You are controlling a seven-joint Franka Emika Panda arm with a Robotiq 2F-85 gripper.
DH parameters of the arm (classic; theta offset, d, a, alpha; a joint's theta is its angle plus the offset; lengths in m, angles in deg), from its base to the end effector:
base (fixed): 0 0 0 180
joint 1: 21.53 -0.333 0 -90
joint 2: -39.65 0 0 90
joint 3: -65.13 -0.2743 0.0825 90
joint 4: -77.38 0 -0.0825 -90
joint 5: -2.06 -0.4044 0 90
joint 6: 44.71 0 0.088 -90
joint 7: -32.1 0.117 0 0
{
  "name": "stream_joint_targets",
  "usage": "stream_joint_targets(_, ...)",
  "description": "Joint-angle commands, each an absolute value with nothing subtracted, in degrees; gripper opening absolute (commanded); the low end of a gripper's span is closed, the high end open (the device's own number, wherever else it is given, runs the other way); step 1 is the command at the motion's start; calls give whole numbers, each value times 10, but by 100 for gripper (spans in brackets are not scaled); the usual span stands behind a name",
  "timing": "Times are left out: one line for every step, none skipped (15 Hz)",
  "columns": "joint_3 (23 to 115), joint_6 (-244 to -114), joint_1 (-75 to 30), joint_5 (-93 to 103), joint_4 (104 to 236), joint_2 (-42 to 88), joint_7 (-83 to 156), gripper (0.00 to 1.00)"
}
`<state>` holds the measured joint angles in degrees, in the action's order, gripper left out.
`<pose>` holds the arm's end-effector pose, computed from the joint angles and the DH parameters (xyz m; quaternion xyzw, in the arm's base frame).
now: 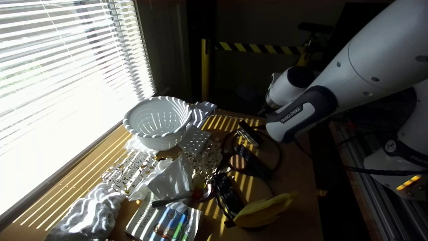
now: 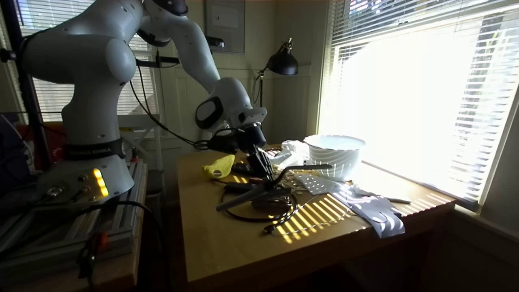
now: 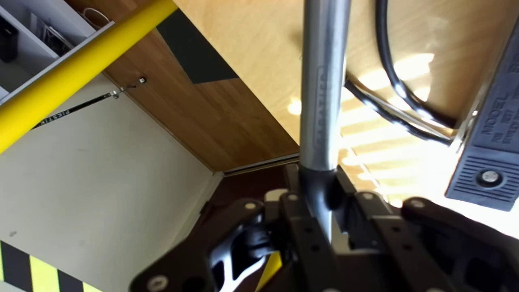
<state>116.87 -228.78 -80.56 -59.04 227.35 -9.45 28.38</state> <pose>0.3793 -0.1587 0.1015 0.8853 -0.3140 0.1885 0.2865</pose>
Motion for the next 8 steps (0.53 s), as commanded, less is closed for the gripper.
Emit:
stream_joint_targets(1187, -2266, -836, -597, 2245, -138, 323, 5)
stream_joint_targets(1191, -2262, -843, -596, 2240, -144, 333, 5)
stream_joint_targets(1196, -2251, -854, -600, 2233, -167, 355, 5)
stream_joint_targets(1204, -2238, -864, -598, 2228, -186, 373, 5)
stream_joint_targets(1216, -2214, -878, -594, 2227, -210, 395, 5)
stream_joint_targets(1220, -2202, -882, -590, 2224, -215, 408, 5)
stream_joint_targets(1228, -2185, -892, -586, 2223, -226, 424, 5)
stream_joint_targets(1233, -2171, -901, -582, 2221, -238, 438, 5)
